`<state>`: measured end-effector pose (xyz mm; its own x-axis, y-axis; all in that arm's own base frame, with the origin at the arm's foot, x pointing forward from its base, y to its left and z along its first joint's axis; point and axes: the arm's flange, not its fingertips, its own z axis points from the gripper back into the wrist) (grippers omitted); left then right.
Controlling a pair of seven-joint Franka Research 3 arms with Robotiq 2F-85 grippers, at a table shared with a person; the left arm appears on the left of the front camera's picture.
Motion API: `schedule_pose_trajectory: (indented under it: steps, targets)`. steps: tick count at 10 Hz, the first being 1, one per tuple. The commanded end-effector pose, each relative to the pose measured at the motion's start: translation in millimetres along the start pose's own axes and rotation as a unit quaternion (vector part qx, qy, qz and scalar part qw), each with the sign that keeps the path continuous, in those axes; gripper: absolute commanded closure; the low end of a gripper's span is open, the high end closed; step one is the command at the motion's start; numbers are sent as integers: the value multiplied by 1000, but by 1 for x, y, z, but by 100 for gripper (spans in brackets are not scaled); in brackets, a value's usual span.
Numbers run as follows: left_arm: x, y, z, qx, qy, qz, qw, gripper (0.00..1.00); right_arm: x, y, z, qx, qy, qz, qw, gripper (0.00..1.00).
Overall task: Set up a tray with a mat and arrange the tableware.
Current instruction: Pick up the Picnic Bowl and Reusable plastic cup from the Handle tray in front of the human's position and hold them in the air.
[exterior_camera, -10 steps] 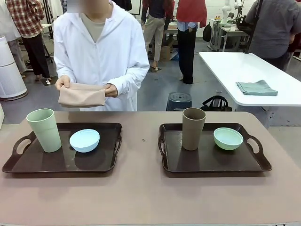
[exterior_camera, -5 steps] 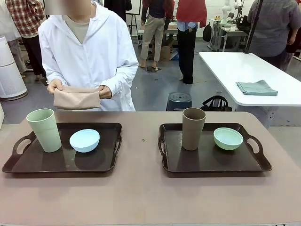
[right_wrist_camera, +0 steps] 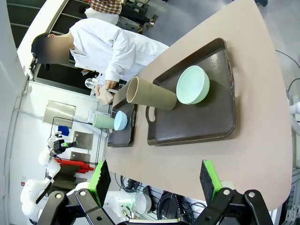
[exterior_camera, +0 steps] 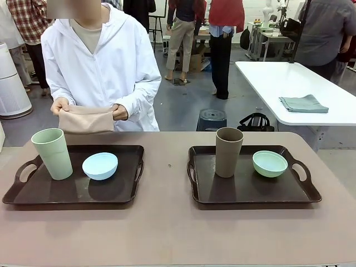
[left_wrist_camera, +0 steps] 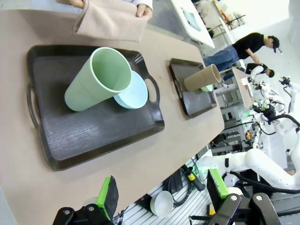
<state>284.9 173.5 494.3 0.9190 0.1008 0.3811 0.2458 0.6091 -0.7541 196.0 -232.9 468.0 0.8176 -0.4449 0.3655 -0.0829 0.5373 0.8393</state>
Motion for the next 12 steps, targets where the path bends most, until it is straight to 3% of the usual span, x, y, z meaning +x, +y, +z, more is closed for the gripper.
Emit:
schedule_pose_trajectory:
  steps: [1,12]
  targets:
    - [2,1,2,-9,-7,-9,1000,0,2,-1,1,10,-4,7,1000,0]
    - [2,1,2,-9,-7,-9,1000,0,2,-1,1,10,-4,7,1000,0]
